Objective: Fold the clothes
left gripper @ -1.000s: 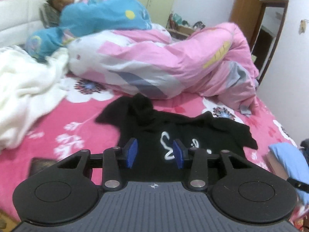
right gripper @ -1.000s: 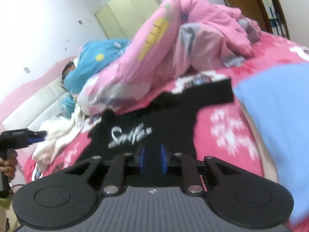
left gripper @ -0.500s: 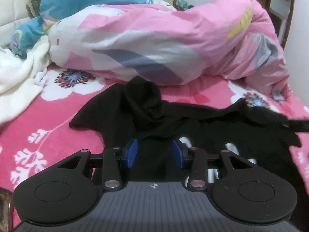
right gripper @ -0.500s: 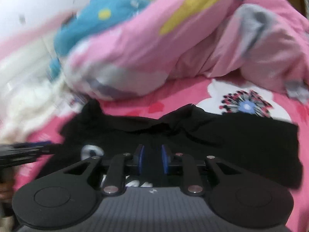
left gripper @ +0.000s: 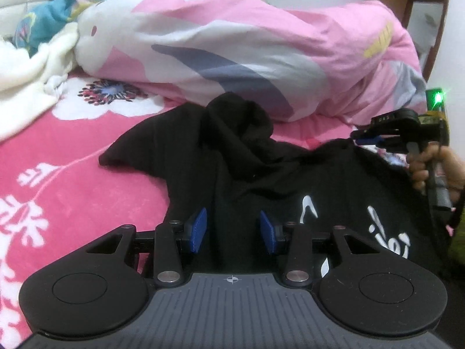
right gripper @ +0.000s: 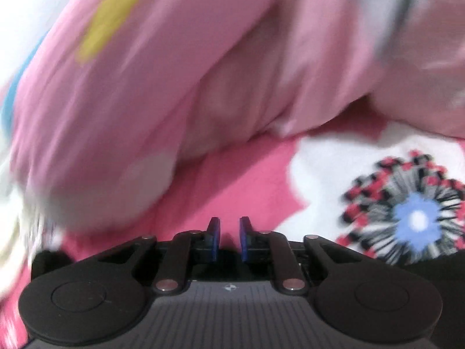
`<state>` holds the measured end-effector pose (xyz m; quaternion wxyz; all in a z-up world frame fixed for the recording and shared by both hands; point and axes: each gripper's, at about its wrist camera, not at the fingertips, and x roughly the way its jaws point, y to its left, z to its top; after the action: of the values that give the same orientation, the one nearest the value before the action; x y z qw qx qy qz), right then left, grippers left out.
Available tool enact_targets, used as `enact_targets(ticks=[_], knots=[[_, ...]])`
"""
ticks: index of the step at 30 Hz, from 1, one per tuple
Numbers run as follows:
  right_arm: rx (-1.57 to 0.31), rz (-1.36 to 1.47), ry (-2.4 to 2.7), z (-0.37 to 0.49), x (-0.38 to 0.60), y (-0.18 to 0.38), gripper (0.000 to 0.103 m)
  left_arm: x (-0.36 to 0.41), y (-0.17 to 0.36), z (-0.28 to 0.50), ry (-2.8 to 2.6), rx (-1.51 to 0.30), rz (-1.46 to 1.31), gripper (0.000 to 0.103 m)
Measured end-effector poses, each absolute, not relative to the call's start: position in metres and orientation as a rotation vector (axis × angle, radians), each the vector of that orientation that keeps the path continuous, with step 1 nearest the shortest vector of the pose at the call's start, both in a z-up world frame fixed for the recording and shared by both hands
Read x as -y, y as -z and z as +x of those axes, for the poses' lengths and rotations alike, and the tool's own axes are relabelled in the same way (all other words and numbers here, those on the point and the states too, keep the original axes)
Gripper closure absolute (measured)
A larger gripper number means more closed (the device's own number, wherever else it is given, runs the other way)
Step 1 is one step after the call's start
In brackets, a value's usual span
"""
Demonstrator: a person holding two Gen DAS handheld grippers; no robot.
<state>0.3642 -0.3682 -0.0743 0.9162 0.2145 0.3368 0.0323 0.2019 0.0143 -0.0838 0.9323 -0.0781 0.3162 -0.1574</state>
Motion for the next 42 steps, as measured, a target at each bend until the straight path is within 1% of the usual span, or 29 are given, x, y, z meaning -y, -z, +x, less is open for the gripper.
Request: enact_targets(ticks=[3, 6, 10, 19, 24, 26, 27, 31, 33, 35, 37, 39, 40, 41, 42], knots=[[-0.635, 0.489, -0.051, 0.346, 0.384, 0.057, 0.086, -0.018, 0.083, 0.2, 0.328, -0.636, -0.181, 0.063], [-0.685, 0.448, -0.128, 0.325, 0.371, 0.041, 0.085, -0.019, 0.082, 0.2, 0.322, -0.626, -0.191, 0.063], [-0.786, 0.343, -0.287, 0.312, 0.321, 0.03, 0.084, -0.025, 0.08, 0.198, 0.296, -0.611, -0.211, 0.063], [-0.852, 0.08, -0.591, 0.307, 0.18, 0.02, 0.083, -0.061, 0.086, 0.204, 0.173, -0.619, -0.342, 0.063], [-0.864, 0.043, -0.656, 0.323, 0.125, 0.01, 0.079, -0.089, 0.092, 0.207, 0.082, -0.632, -0.493, 0.063], [-0.872, 0.017, -0.695, 0.331, 0.101, 0.006, 0.069, -0.099, 0.093, 0.207, 0.037, -0.624, -0.554, 0.063], [-0.875, -0.006, -0.713, 0.336, 0.087, 0.006, 0.069, -0.102, 0.092, 0.206, 0.018, -0.615, -0.568, 0.063], [-0.901, -0.192, -0.807, 0.346, 0.022, 0.013, 0.069, -0.104, 0.089, 0.202, -0.005, -0.602, -0.566, 0.063], [-0.883, -0.347, -0.839, 0.344, -0.011, 0.019, 0.07, -0.105, 0.087, 0.199, -0.019, -0.598, -0.558, 0.063], [-0.879, -0.482, -0.838, 0.344, -0.035, 0.033, 0.07, -0.105, 0.086, 0.197, -0.039, -0.595, -0.546, 0.063], [-0.916, -0.552, -0.817, 0.351, -0.049, 0.051, 0.07, -0.107, 0.087, 0.196, -0.051, -0.602, -0.539, 0.063], [-0.944, -0.55, -0.8, 0.356, -0.046, 0.061, 0.079, -0.111, 0.089, 0.196, -0.047, -0.614, -0.556, 0.063], [-0.937, -0.524, -0.787, 0.358, -0.044, 0.06, 0.094, -0.112, 0.089, 0.196, -0.046, -0.614, -0.562, 0.063], [-0.929, -0.495, -0.772, 0.359, -0.04, 0.057, 0.098, -0.114, 0.089, 0.196, -0.048, -0.611, -0.569, 0.063], [-0.9, -0.435, -0.766, 0.359, -0.033, 0.048, 0.099, -0.116, 0.089, 0.195, -0.052, -0.609, -0.576, 0.063]])
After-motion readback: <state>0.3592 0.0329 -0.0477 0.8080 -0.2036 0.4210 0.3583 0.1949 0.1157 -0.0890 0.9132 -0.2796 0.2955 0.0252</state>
